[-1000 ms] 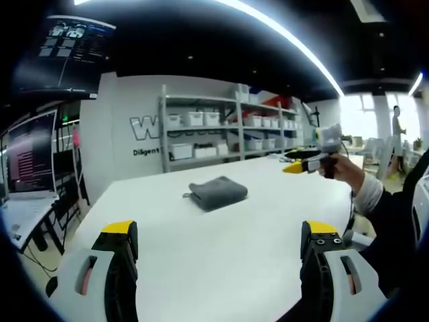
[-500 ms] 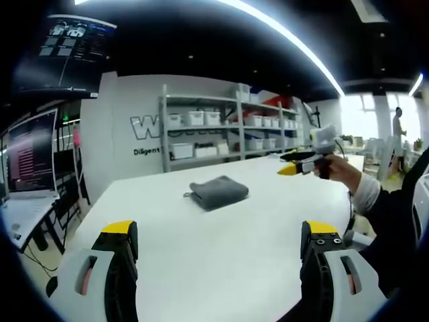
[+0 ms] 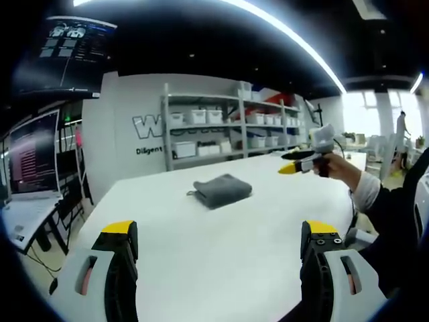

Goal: Open the folded towel by lifting each exposed corner and separating the folded layers until the towel lies flat within the target outline without major curled edges

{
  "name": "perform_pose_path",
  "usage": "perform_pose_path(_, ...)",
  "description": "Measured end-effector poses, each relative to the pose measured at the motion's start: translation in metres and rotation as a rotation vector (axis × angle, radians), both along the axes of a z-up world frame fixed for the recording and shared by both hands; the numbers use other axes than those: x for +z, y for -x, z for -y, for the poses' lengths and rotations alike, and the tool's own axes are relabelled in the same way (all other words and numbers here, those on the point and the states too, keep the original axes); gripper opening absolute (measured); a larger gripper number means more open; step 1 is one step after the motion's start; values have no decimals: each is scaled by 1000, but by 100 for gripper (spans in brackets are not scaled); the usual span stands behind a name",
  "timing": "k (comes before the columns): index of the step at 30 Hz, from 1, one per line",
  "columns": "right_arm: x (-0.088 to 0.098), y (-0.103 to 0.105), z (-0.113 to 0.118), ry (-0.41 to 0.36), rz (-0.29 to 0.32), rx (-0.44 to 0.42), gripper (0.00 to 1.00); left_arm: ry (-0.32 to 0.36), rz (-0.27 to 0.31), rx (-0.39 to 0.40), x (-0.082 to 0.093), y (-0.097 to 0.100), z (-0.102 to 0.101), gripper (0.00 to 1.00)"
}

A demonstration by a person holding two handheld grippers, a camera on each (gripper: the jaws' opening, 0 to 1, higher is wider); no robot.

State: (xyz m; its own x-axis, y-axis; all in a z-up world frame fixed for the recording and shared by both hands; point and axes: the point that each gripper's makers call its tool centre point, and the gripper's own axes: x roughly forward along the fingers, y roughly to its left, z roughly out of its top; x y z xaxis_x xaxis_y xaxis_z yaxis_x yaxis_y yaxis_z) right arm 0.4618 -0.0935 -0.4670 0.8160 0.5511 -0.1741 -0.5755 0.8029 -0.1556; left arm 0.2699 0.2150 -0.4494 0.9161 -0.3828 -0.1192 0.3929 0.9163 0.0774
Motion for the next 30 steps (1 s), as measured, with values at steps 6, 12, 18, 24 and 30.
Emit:
perform_pose_path(6,-2,-4,-3,1,-6,10,88,0,11,-2,3,2,1,100)
perform_pose_path(12,-3,-11,-3,-1,-15,19,87,-1,3,-1,1,1,1,100)
perform_pose_path(18,-3,-15,-2,-4,-20,21,86,-4,0,-6,0,2,2,100)
perform_pose_path(24,-2,-16,-5,-17,-31,38,85,-3,0,0,1,2,0,100)
perform_pose_path(30,0,-20,-10,-7,-39,54,85,-7,1,-14,2,5,5,100)
